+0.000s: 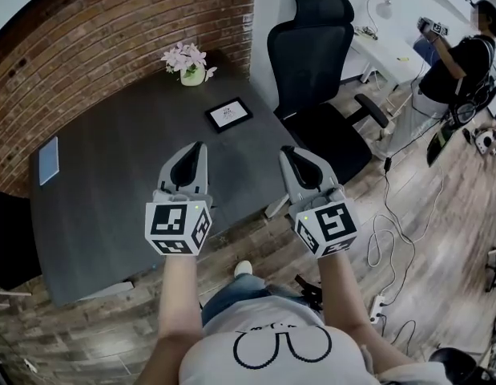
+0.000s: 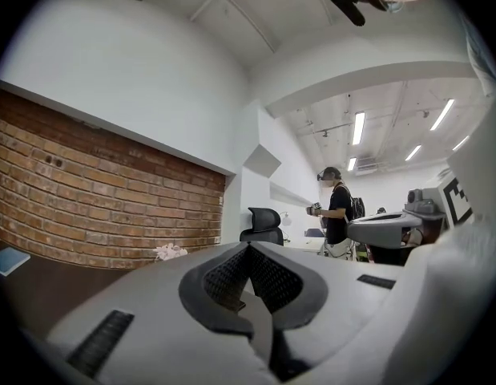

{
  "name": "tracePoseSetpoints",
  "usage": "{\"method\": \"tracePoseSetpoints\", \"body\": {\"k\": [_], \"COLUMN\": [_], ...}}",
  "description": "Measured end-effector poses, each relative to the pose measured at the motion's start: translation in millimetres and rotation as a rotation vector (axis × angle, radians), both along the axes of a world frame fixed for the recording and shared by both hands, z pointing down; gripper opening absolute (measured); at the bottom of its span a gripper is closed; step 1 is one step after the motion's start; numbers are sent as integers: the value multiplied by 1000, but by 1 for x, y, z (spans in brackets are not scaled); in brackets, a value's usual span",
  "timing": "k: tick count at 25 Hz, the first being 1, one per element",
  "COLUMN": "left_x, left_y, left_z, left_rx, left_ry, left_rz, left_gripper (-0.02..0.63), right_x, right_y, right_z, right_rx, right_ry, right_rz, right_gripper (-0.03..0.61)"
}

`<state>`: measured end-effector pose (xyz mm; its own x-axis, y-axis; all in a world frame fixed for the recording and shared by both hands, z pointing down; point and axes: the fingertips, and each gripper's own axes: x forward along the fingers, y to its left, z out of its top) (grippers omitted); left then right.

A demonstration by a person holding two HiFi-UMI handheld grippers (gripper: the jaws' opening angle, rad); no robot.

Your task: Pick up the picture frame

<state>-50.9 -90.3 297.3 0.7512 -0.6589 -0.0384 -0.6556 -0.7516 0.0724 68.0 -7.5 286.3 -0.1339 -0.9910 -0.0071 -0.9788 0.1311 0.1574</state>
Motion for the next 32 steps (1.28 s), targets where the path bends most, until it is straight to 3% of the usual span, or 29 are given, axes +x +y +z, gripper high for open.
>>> {"method": "tracePoseSetpoints", "body": {"k": [9, 19, 22, 25, 28, 32], "left_x": [8, 21, 29, 40, 50, 66], "left_y": [-47, -89, -108, -132, -156, -183], "left_z": [12, 33, 36, 45, 52, 63], "left_rx": [-40, -89, -106, -140, -164, -199], "left_ry": [5, -13, -10, -16, -28, -36], "left_rz": [-4, -61, -86, -133, -182, -222], "left_gripper": [-2, 9, 41, 153, 204, 253], "right_x": [13, 36, 47, 62, 77, 100], "right_y": [-45, -94, -118, -146, -176, -216], "right_z": [7, 16, 21, 29, 35, 43], "right_rx": [-33, -32, -48, -77, -106, -135], "right_ry": [15, -21, -38, -54, -78, -90], "right_rz": [11, -43, -71, -107, -141, -162], "right_gripper": [0, 6, 60, 148, 284, 308]}}
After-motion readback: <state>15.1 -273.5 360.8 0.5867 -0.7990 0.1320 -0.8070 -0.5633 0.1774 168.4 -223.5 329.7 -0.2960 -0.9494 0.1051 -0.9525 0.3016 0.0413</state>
